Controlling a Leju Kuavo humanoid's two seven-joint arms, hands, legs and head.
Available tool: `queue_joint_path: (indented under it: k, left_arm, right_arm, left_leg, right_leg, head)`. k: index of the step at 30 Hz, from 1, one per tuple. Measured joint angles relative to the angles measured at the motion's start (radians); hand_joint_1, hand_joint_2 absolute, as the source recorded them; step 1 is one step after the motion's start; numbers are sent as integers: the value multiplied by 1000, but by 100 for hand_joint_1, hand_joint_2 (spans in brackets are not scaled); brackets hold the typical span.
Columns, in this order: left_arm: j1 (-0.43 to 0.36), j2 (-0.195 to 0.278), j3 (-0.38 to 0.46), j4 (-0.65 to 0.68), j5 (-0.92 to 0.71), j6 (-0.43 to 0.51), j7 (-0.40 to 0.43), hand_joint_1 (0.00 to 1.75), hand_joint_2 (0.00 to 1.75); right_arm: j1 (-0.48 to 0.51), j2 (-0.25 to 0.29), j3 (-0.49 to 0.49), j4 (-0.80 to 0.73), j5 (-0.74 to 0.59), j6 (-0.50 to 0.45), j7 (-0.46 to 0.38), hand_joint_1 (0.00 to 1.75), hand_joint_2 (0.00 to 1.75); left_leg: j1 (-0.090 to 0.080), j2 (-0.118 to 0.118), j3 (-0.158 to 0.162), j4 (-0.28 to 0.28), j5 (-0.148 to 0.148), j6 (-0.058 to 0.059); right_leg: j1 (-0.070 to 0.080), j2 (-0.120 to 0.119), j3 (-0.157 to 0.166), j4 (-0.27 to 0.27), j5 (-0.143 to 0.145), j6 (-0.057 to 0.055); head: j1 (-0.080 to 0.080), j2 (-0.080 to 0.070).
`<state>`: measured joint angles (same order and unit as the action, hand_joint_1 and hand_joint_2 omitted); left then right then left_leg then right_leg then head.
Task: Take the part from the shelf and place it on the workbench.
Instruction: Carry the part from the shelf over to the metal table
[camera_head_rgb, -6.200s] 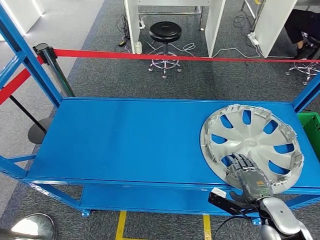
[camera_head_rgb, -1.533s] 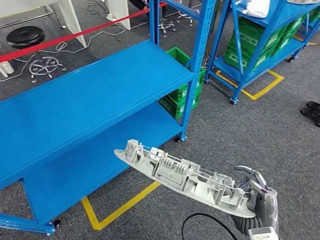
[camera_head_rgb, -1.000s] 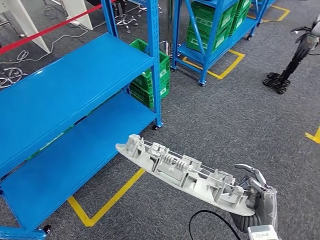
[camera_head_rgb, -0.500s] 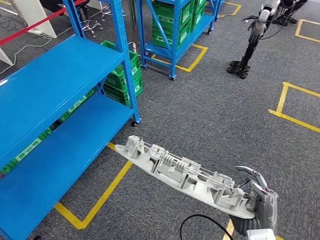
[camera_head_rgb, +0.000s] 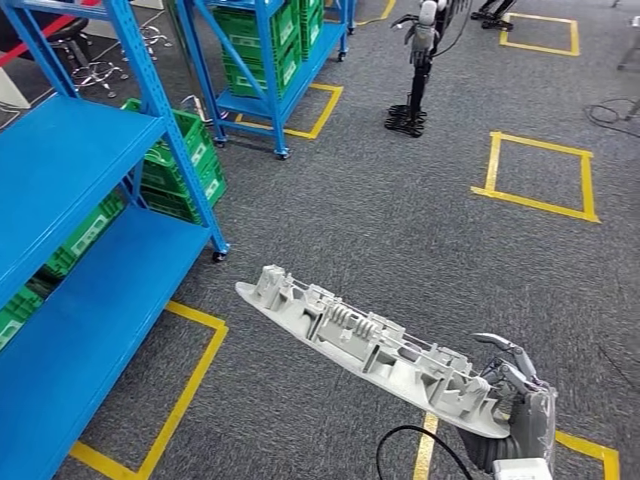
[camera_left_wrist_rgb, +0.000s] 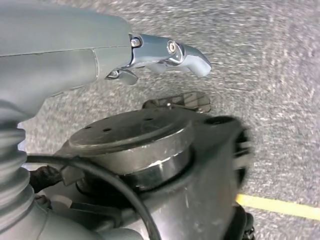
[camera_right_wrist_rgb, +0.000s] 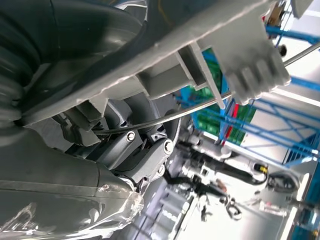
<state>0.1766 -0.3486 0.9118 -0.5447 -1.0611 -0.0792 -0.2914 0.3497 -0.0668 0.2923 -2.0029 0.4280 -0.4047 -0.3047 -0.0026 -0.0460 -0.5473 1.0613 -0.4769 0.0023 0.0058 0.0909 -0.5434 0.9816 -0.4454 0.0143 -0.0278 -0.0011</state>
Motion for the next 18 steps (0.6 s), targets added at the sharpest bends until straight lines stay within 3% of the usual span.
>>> queue_joint_path:
  k: [2, 4, 5, 7, 9, 11, 12, 13, 15, 17, 18]
  left_arm:
    - [-4, 0, 13, 3, -17, 0, -8, 0, 175]
    - [-9, -1, 21, 5, -27, 0, -13, 0, 175]
    - [-10, -2, 25, 6, -29, 0, -14, 0, 175]
    - [-9, -3, 32, 9, -34, 1, -15, 0, 175]
    - [-8, -2, 41, 11, -43, 4, -17, 0, 175]
    - [-8, -2, 50, 13, -51, 7, -20, 0, 175]
    - [-9, -2, 54, 14, -53, 8, -21, 0, 175]
    - [-9, -3, 57, 14, -54, 9, -23, 0, 175]
    - [-8, -3, 61, 15, -56, 11, -25, 0, 175]
    - [-9, -2, 64, 17, -57, 12, -26, 0, 175]
    - [-11, -2, 65, 18, -58, 13, -27, 0, 175]
  right_arm:
    - [1, 0, 0, -3, 0, -3, -1, 175, 175]
    - [3, 0, 1, -6, 0, -6, -1, 175, 175]
    - [4, 0, 1, -8, 0, -7, -1, 175, 175]
    - [3, 0, 1, -10, 0, -7, -2, 175, 175]
    - [2, 0, 2, -11, -2, -8, -3, 175, 175]
    - [3, 0, 2, -11, -2, -8, -3, 175, 175]
    - [5, 0, 2, -11, -2, -8, -3, 175, 175]
    - [5, 0, 2, -11, -2, -8, -3, 175, 175]
    - [5, 0, 2, -11, -2, -8, -4, 175, 175]
    - [3, 0, 3, -12, -3, -9, -4, 175, 175]
    - [3, 0, 3, -14, -3, -9, -4, 175, 175]
  left_leg:
    - [2, -32, 40, -83, 6, 5]
    - [4, -17, 50, -103, -9, 9]
    - [5, -5, 57, -105, -12, 13]
    - [6, 20, 77, -105, -22, 22]
    - [4, 45, 95, -105, -39, 25]
    - [5, 69, 119, -105, -61, 22]
    - [6, 80, 135, -105, -74, 20]
    - [8, 91, 154, -105, -88, 16]
    - [8, 112, 193, -106, -120, 7]
    - [1, 131, 217, -116, -143, -5]
    - [-1, 139, 226, -123, -146, -12]
  right_leg:
    - [1, 25, -6, 5, 0, 8]
    - [2, 39, -11, 16, 3, 18]
    - [4, 26, -14, 28, 1, 23]
    - [6, -25, -55, 99, -27, 33]
    - [3, -70, -143, 240, -69, 43]
    - [-2, -82, -218, 330, -83, 48]
    - [-5, -86, -229, 320, -72, 50]
    - [-7, -93, -223, 277, -48, 51]
    - [-5, -135, -195, 151, 40, 48]
    - [0, -161, -181, 82, 102, 31]
    - [2, -157, -181, 74, 109, 22]
  head:
    - [1, 0]
    - [1, 0]
    - [2, 0]
    - [6, 0]
    - [8, 0]
    - [8, 0]
    - [8, 0]
    - [8, 0]
    - [11, 0]
    - [13, 0]
    - [13, 0]
